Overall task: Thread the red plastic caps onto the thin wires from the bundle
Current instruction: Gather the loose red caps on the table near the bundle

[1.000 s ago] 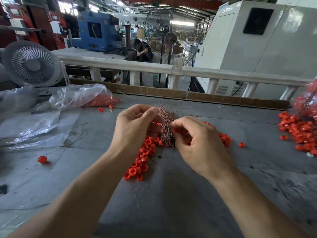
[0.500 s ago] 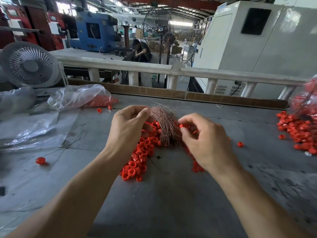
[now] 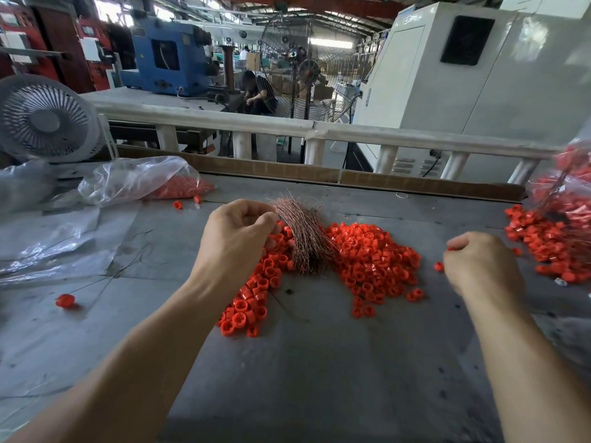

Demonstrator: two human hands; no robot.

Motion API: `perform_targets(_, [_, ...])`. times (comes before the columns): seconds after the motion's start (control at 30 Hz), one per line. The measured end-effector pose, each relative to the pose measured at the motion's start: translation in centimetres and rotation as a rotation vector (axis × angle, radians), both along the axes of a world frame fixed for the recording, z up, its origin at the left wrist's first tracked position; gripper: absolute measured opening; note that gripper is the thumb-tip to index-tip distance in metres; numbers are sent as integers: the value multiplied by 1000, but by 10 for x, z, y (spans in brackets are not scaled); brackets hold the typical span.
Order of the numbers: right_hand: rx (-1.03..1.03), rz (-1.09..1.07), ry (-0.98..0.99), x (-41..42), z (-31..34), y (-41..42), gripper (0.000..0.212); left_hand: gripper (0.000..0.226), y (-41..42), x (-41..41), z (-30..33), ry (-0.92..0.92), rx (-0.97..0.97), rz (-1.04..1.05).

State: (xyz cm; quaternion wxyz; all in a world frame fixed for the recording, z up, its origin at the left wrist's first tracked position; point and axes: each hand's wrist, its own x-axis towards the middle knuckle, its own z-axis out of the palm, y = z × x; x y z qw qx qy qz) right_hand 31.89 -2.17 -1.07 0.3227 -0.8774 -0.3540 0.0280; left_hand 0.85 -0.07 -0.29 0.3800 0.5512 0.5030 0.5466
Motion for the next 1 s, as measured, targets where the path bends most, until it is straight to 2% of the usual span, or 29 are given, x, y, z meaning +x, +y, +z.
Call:
perform_targets(0.13, [-57,5,24,4,-2,-1,30,9,1,-1,-1,21,1,-7])
perform_targets(0.27, [-91,21,24,2,0,-3,24,10,1,-4,-1,59,-2,-1])
perform_targets(0.4, [-25,66,-74,-7,3,-2,22,12,0,-5,-1,140,19,26])
perform_targets(0.47, [114,155,-105,-18,6,-1,14,14,1,-7,-1,227,45,54])
perform_targets(0.57, [286,392,-91,-46,9,-4,4,13,1,-8,-1,469,95,100])
perform_targets(0.73, [204,807,-133,-85,4,-10,3,10,0,-7,-4,669,120,80])
perform_targets(0.8, [223,891,-160,-93,2,-12,3,12,-1,-7,-4,720,108,50])
perform_targets(0.9, [271,936,-181,-103,1,-14,2,32,-3,-2,-4,811,58,-51])
perform_targets(1.0, [304,971,-181,-110,-1,-14,3,38,-8,5,-5,888,40,-123])
